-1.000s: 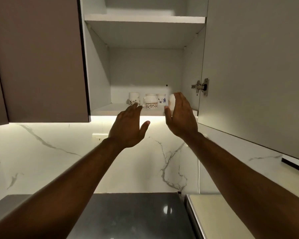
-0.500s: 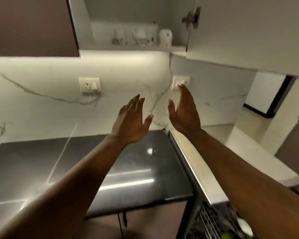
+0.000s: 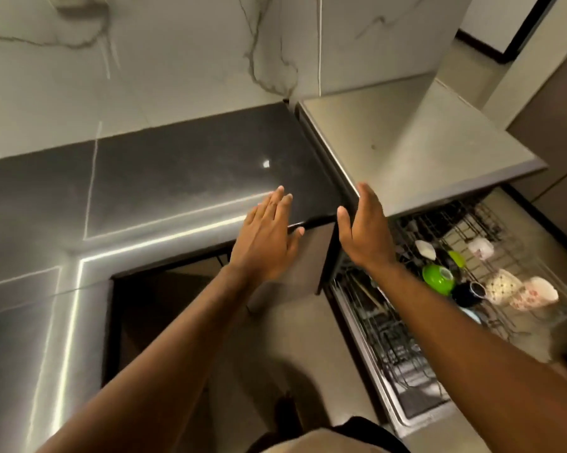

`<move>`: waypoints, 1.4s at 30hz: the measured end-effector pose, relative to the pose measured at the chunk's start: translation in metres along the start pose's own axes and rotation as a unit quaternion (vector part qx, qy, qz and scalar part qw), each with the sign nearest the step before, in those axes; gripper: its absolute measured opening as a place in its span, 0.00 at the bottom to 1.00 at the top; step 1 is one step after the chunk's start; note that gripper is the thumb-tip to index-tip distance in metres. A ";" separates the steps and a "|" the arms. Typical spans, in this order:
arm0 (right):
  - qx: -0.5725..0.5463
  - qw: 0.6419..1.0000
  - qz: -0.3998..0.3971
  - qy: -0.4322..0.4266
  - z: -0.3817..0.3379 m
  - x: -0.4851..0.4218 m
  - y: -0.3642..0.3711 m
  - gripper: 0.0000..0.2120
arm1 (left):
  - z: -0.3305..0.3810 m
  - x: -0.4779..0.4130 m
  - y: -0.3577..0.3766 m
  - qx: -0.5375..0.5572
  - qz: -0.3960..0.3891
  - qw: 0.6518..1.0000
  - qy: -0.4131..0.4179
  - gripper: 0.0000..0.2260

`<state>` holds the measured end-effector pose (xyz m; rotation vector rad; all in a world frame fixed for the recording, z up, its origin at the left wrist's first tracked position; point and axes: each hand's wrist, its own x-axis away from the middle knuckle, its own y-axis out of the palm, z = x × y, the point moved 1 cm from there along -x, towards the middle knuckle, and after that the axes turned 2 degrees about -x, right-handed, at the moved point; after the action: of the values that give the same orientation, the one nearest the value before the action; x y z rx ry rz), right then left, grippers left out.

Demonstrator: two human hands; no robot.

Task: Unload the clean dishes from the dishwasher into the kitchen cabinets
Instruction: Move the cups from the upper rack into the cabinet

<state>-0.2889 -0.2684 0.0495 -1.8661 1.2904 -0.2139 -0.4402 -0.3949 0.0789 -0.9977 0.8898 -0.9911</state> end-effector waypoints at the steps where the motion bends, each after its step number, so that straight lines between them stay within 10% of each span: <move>1: 0.002 1.000 -0.012 0.019 0.013 0.017 0.003 0.29 | 0.006 0.007 0.013 0.002 -0.018 1.000 0.002 0.29; 16: 0.034 0.967 -0.050 0.246 0.174 0.190 -0.066 0.28 | 0.135 0.061 0.136 0.012 -0.228 0.969 0.091 0.29; 42: 0.005 0.905 0.056 0.421 0.336 0.234 -0.157 0.28 | 0.331 -0.027 0.272 0.031 -0.324 0.917 0.232 0.29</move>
<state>0.1141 -0.2651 -0.1236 -1.7233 1.9392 -1.0493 -0.0766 -0.2270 -0.0768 -1.0412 0.9160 -1.8677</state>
